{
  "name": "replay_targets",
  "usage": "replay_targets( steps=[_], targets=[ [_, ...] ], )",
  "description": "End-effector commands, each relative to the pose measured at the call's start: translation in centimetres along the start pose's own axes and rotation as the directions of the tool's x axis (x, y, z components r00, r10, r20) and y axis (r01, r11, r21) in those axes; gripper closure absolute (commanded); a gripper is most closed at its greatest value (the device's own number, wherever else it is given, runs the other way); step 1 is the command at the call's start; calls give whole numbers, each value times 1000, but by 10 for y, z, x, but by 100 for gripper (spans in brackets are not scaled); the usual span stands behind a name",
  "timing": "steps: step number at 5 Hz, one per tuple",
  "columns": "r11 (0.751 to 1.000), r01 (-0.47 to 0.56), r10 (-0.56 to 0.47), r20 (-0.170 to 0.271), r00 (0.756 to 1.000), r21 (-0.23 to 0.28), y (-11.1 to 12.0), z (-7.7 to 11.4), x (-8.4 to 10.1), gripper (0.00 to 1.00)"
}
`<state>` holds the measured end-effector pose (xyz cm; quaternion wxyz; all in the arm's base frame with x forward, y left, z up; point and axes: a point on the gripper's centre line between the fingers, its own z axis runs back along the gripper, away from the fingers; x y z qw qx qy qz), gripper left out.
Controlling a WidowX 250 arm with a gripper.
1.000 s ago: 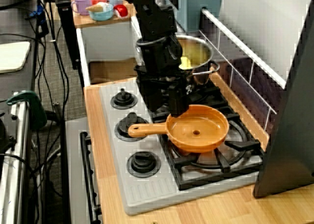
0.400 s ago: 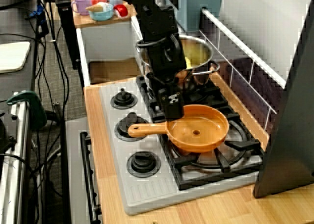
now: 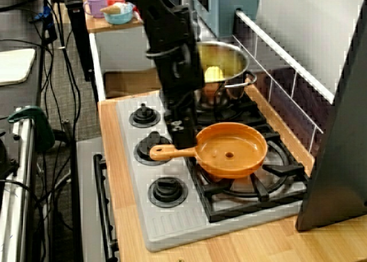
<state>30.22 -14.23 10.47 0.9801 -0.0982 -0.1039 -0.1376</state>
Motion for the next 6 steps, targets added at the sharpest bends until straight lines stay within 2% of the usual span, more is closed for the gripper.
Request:
replay_targets(
  steps=[1, 3, 6],
  targets=[
    [996, 90, -90, 79, 993, 6, -4, 26, -24, 0],
    [996, 91, -93, 81, 992, 26, -3, 23, -37, 0],
    [998, 57, -60, 76, 995, 40, 7, 17, -32, 0]
  ],
)
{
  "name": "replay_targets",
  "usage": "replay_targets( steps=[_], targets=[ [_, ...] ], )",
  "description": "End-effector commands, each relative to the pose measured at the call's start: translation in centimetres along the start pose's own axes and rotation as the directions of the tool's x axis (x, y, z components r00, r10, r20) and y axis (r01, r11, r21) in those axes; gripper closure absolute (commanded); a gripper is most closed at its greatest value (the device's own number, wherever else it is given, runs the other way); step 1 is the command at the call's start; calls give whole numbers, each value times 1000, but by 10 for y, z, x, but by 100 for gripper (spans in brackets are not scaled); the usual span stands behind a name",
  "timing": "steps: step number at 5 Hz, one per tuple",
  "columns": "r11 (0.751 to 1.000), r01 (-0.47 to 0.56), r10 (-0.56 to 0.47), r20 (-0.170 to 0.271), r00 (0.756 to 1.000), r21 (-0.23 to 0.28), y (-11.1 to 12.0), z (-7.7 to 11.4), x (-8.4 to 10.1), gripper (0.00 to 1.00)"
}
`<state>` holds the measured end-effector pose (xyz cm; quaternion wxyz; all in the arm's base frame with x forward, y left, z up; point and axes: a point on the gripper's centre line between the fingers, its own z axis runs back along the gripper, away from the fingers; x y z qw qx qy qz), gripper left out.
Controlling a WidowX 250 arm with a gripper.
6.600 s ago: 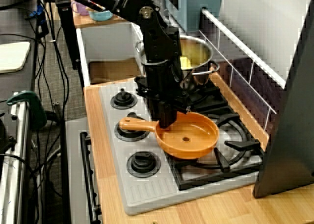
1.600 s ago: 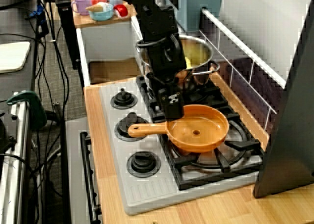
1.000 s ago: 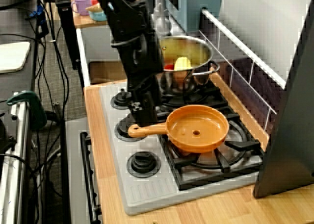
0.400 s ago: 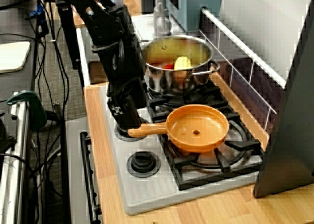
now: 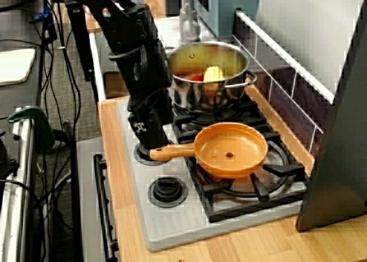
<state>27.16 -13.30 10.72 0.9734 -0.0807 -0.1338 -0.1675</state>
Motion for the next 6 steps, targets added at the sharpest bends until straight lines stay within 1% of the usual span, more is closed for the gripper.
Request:
replay_targets(
  steps=[1, 2, 3, 5, 6],
  targets=[
    [1000, -20, 20, 29, 999, 9, 13, 5, -1, 0],
    [998, -56, 55, 42, 998, 27, 15, 2, -3, 0],
    [996, -75, 73, 48, 996, 46, 17, -4, -2, 0],
    [994, -87, 84, 44, 995, 67, 19, -15, 4, 0],
    [993, -95, 92, 44, 995, 71, 19, -17, 3, 0]
  ],
)
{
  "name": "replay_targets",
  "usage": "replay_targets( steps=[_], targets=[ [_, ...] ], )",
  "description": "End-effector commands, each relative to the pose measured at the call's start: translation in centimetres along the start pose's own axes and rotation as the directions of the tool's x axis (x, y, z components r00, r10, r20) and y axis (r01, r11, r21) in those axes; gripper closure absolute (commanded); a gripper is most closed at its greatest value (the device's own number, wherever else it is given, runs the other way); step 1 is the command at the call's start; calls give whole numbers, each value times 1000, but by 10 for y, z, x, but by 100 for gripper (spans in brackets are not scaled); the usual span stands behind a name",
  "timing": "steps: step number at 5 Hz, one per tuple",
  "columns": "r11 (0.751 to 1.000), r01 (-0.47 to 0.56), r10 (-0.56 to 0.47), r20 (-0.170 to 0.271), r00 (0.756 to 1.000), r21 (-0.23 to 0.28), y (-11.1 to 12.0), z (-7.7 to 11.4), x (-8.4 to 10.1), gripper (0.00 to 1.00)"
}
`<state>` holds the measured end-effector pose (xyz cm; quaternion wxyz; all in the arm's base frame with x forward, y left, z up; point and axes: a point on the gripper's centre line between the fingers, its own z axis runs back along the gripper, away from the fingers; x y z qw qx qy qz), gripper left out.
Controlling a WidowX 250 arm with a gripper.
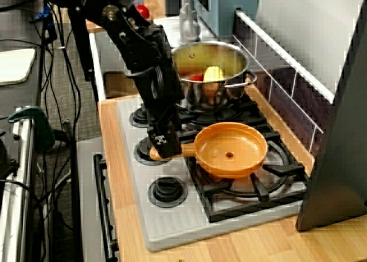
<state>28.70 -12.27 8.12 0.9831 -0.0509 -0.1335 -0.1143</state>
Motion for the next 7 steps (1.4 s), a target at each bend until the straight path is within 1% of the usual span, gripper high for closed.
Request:
replay_targets(
  steps=[1, 4, 6, 7],
  targets=[
    [1000, -21, 21, 51, 998, -7, 1, 7, -5, 0],
    [1000, -29, 29, 51, 998, 3, 1, 4, -4, 0],
    [1000, -26, 25, 47, 999, 9, 0, 0, -6, 0],
    [999, -30, 30, 44, 999, 17, 0, -4, -5, 0]
  ],
)
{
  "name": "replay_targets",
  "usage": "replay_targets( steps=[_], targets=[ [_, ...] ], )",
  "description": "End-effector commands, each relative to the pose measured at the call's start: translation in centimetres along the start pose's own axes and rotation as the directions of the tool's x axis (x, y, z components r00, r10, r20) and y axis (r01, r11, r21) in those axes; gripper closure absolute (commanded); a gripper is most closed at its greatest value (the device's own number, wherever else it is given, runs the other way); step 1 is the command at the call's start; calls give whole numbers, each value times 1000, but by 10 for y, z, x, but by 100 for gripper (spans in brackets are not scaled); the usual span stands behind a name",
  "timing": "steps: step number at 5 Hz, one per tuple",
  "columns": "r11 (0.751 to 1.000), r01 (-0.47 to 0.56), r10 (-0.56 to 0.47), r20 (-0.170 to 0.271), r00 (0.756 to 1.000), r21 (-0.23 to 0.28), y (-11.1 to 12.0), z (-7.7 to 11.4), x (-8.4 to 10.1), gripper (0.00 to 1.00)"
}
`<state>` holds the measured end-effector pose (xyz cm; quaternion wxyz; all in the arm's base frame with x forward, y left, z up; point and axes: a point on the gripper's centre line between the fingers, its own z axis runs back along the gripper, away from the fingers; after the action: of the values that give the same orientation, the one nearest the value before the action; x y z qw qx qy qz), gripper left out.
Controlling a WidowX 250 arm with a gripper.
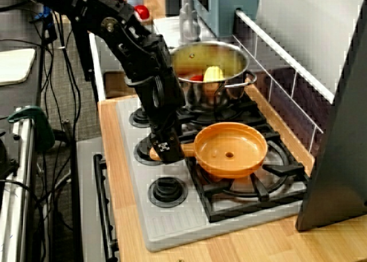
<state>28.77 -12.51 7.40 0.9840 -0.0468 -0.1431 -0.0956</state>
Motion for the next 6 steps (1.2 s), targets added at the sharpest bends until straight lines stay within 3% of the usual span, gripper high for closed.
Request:
replay_targets(
  steps=[1, 2, 3, 6],
  targets=[
    [1000, 2, -2, 21, 1000, 10, 3, 0, -2, 0],
    [1000, -6, 5, 21, 1000, 11, 3, -1, -1, 0],
    [1000, -16, 16, 29, 999, 6, 3, 0, -1, 100],
    [999, -51, 51, 13, 999, -16, -1, 5, 2, 100]
  ],
)
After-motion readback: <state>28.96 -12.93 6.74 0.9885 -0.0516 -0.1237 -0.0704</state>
